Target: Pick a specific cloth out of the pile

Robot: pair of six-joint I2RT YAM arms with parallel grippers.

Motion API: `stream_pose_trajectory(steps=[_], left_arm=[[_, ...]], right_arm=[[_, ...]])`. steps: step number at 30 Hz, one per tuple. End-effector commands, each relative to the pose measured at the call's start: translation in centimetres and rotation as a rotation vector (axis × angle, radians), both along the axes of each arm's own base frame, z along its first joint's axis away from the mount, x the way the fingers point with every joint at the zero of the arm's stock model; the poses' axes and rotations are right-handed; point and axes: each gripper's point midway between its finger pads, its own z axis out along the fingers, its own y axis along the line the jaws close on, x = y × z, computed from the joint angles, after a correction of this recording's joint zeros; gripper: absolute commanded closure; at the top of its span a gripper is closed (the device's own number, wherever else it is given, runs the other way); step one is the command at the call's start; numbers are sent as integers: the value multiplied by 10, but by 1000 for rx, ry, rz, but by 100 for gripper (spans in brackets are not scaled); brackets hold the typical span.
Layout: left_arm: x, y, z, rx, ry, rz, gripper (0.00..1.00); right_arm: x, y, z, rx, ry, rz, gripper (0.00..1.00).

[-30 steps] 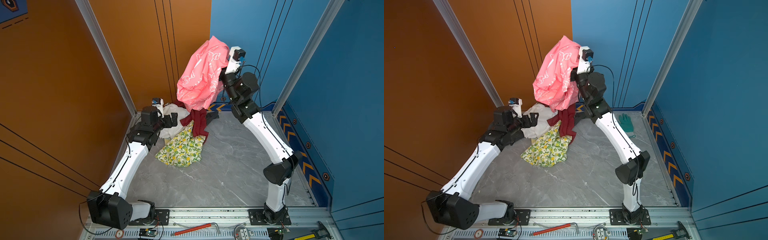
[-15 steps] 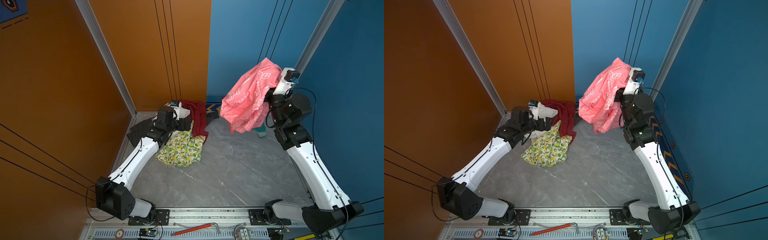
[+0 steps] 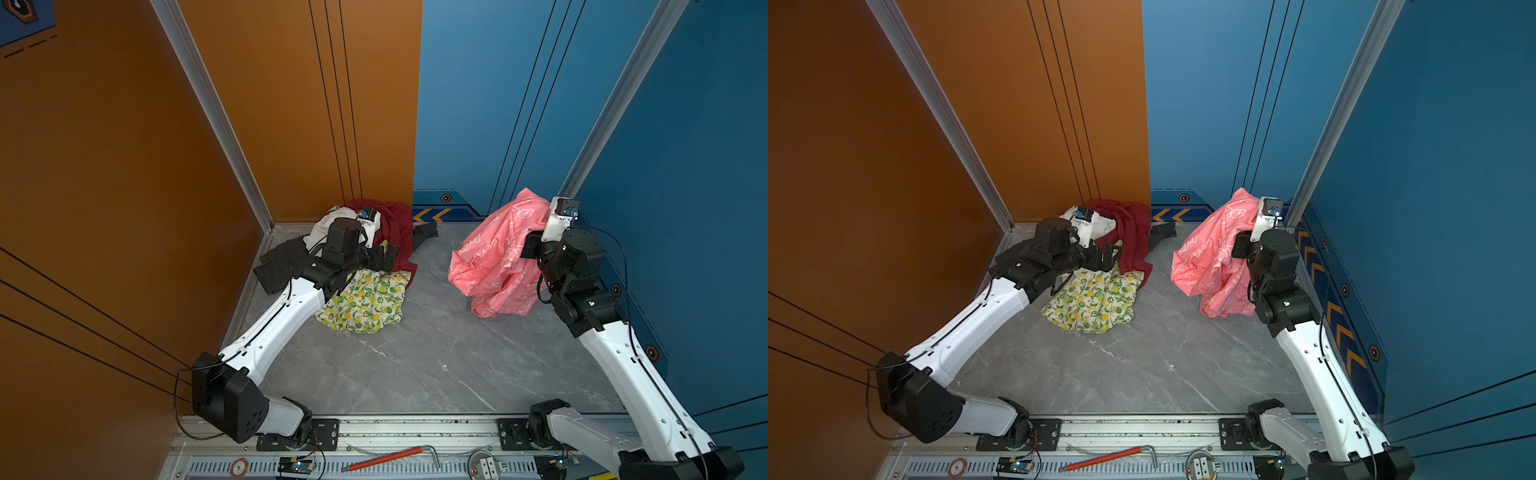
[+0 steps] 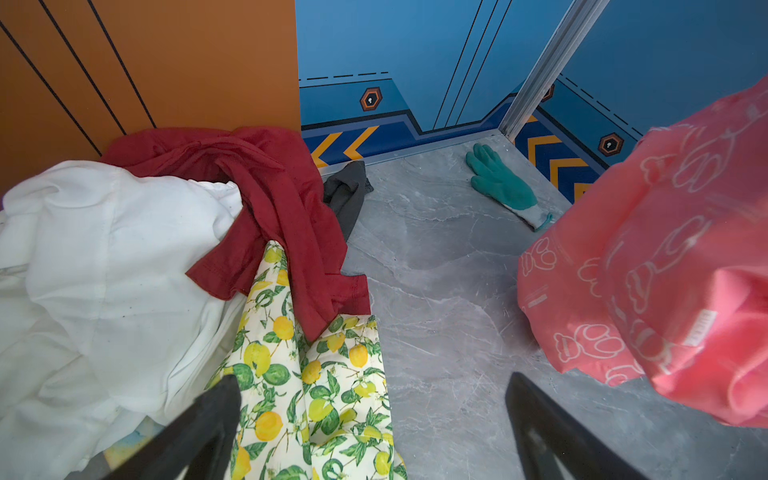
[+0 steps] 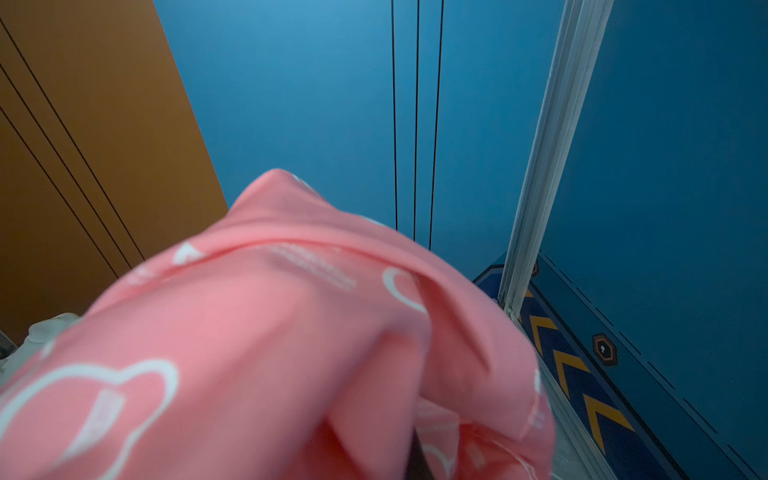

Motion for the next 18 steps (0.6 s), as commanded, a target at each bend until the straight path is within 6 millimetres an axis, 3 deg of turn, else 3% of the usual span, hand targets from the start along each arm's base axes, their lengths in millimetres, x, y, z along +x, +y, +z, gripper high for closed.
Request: stream_pose_trajectory(steps=[1, 7, 14, 18], left_arm=[[-11, 1, 3, -1, -1, -23, 1], [-12, 2, 1, 3, 3, -20, 0], [-11, -1, 1, -7, 11, -26, 1], [-12, -6, 0, -14, 16, -32, 2]], right_arm=[[-13, 1, -10, 20, 29, -19, 100], [-32, 5, -62, -46, 185, -66, 100], [-65, -37, -110, 46, 295, -251, 100], [-76, -46, -139, 148, 329, -308, 100]])
